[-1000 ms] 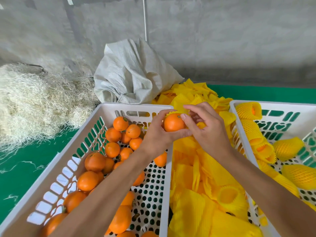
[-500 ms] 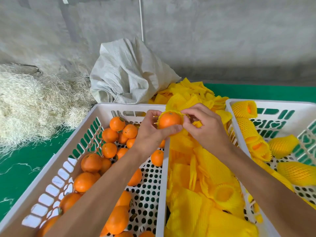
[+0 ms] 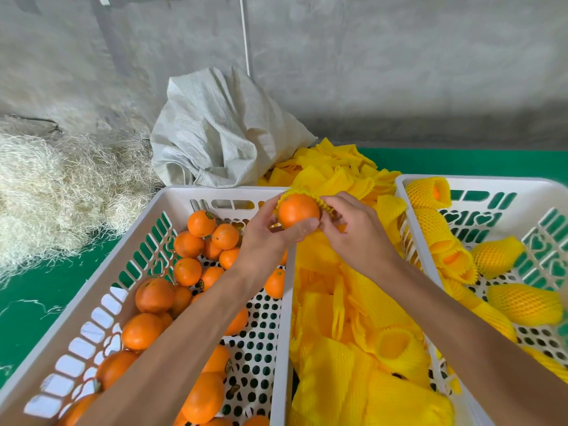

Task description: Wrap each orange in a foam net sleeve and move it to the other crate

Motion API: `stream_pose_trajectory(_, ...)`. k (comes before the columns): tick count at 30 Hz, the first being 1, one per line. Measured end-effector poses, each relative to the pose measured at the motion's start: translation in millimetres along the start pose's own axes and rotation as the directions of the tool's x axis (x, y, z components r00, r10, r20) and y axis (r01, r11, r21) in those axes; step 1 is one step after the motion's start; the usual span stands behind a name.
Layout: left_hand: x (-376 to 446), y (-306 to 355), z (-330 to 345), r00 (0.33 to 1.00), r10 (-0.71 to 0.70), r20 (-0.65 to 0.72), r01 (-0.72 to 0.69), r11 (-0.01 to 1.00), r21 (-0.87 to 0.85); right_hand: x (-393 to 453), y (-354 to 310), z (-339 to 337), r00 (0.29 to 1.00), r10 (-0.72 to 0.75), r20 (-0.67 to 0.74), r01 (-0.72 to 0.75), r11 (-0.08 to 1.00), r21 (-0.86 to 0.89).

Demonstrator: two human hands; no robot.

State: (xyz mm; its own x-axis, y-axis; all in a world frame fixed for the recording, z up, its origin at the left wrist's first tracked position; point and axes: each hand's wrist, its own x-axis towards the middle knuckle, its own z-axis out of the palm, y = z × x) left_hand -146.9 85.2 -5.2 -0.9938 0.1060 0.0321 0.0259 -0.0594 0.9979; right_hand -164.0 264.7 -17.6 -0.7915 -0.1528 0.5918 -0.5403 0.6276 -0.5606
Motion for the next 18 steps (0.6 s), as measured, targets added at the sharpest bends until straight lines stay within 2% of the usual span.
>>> stream_pose_trajectory(3, 2.0, 0.4, -5.0, 1.000, -0.015, 0.010, 0.015, 1.000, 0.023, 1.0, -3.1, -4.5, 0.998, -0.043, -0.039, 0.042, 0.998, -0.041)
stream_pose_trajectory(7, 4.8, -0.4, -7.7, 0.989, 0.020, -0.144, 0.003, 0.987, 0.161, 1.1, -12.6, -10.1, 0.966, -0.244, -0.087, 0.232, 0.964, -0.132)
stream_pose_trajectory(9, 3.4, -3.4, -6.5, 0.984, 0.062, -0.168, -0.030, 0.982, 0.184, 0.0, -19.1, -7.1, 0.949, -0.301, -0.096, 0.287, 0.948, -0.137)
stream_pose_trajectory(13, 1.0, -6.6, -4.1, 0.983, 0.055, -0.176, -0.041, 0.996, 0.081, -1.8, -18.6, -4.1, 0.981, -0.176, -0.087, 0.175, 0.984, -0.020)
stream_pose_trajectory(18, 4.0, -5.6, -4.1, 0.984, 0.093, -0.152, -0.101, 0.994, -0.050, -6.3, -7.6, 1.8, 0.996, -0.024, 0.091, 0.024, 1.000, 0.000)
